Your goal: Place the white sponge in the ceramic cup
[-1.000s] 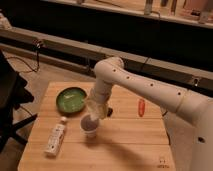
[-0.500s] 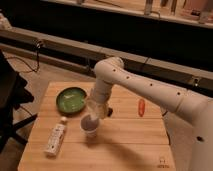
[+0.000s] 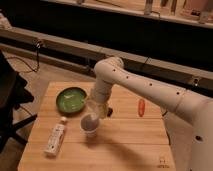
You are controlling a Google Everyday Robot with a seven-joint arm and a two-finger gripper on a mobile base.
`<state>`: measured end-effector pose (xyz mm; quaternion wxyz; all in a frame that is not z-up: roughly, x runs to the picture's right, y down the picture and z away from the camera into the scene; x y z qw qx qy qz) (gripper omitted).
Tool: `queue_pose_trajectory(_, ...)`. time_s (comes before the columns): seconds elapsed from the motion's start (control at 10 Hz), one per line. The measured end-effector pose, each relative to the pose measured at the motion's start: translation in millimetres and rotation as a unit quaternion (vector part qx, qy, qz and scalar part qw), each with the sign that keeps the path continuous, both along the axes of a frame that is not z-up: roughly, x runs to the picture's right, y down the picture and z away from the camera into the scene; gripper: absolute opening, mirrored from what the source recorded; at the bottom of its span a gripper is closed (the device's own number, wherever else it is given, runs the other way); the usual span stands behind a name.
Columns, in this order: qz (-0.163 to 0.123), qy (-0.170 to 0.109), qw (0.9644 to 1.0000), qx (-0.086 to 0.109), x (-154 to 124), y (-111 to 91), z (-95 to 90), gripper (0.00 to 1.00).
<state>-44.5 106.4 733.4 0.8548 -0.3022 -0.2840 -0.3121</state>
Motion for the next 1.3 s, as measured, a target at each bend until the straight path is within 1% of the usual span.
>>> queue_pose_trajectory(0.1, -0.001, -0.001, 1.0, 0.002, -5.7, 5.2, -4.8, 0.5)
queue_pose_trajectory(0.5, -0.002, -0.011, 0.9999, -0.001, -19.5, 19.0, -15.3, 0.06)
queue_pose_trajectory(0.6, -0.002, -0.013, 0.9999, -0.003, -20.9, 21.4, -16.3, 0.01)
queue_pose_trajectory(0.7, -0.003, -0.015, 0.9999, -0.007, -23.0, 24.0, -17.7, 0.02)
queue_pose_trajectory(0.8, -0.004, -0.018, 0.9998, -0.01, -25.2, 26.4, -19.0, 0.08)
queue_pose_trajectory(1.0, -0.002, -0.021, 0.9997, -0.015, -27.4, 29.6, -19.9, 0.32)
queue_pose_trajectory(1.2, 0.0, -0.023, 0.9996, -0.017, -29.3, 29.8, -19.6, 0.52)
queue_pose_trajectory(1.3, 0.003, -0.026, 0.9995, -0.016, -30.5, 28.9, -18.4, 0.65)
